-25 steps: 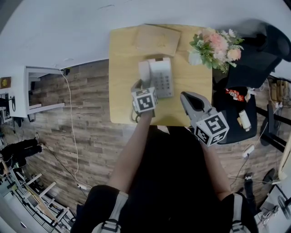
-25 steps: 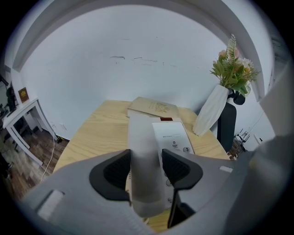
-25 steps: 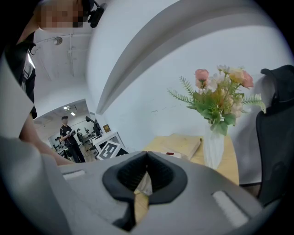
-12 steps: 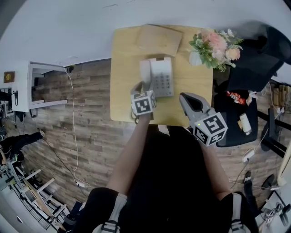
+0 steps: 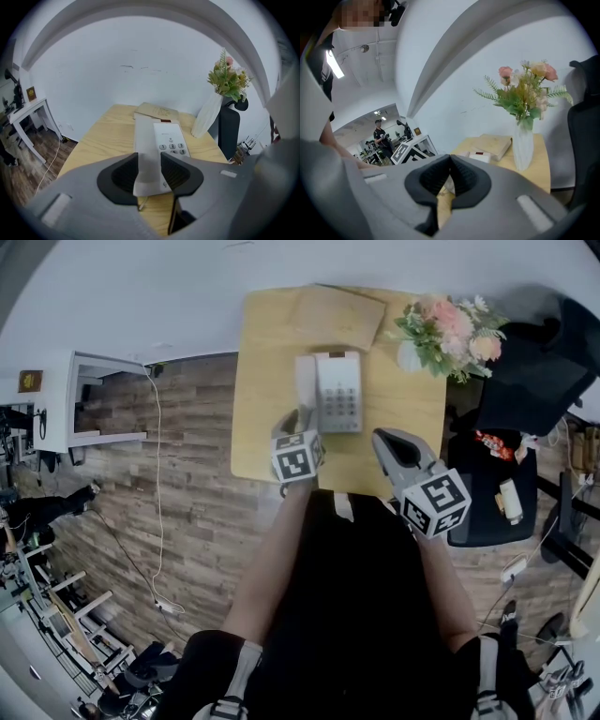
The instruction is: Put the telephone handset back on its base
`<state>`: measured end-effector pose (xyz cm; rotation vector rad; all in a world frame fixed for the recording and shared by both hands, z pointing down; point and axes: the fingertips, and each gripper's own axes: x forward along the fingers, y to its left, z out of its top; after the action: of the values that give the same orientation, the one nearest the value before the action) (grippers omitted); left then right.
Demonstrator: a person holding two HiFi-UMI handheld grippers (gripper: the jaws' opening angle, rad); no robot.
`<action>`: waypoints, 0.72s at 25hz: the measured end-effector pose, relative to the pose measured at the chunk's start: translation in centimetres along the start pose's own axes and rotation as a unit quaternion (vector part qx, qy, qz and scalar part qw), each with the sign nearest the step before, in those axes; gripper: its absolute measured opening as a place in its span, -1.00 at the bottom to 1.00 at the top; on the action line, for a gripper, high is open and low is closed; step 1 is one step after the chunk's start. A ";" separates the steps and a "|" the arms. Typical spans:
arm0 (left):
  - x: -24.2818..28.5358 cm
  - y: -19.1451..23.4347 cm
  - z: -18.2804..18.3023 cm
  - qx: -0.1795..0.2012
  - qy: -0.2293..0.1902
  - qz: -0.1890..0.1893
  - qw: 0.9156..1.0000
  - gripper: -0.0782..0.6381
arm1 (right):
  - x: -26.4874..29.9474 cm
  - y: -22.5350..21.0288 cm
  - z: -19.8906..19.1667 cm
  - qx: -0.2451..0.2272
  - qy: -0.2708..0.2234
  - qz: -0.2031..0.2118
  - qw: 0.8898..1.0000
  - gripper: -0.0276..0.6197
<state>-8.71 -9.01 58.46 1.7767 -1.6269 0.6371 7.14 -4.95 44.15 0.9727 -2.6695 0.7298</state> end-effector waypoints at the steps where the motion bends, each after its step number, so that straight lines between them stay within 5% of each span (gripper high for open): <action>1: -0.2 0.0 -0.1 0.000 -0.001 0.001 1.000 -0.35 | 0.0 0.0 -0.2 0.002 0.002 0.003 1.000 -0.91; 9: -2.0 -0.3 -1.4 0.015 -0.003 0.005 1.000 -0.47 | -0.3 1.1 -2.2 0.003 0.020 0.030 0.999 -0.91; 18: -4.2 -0.7 -1.4 0.050 -0.017 -0.025 0.998 -0.59 | -1.1 1.0 -2.0 0.006 -0.002 -0.014 1.000 -0.91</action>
<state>-8.43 -5.10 56.22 1.9037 -1.5923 0.6806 7.37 -2.70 45.11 1.0139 -2.6523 0.7389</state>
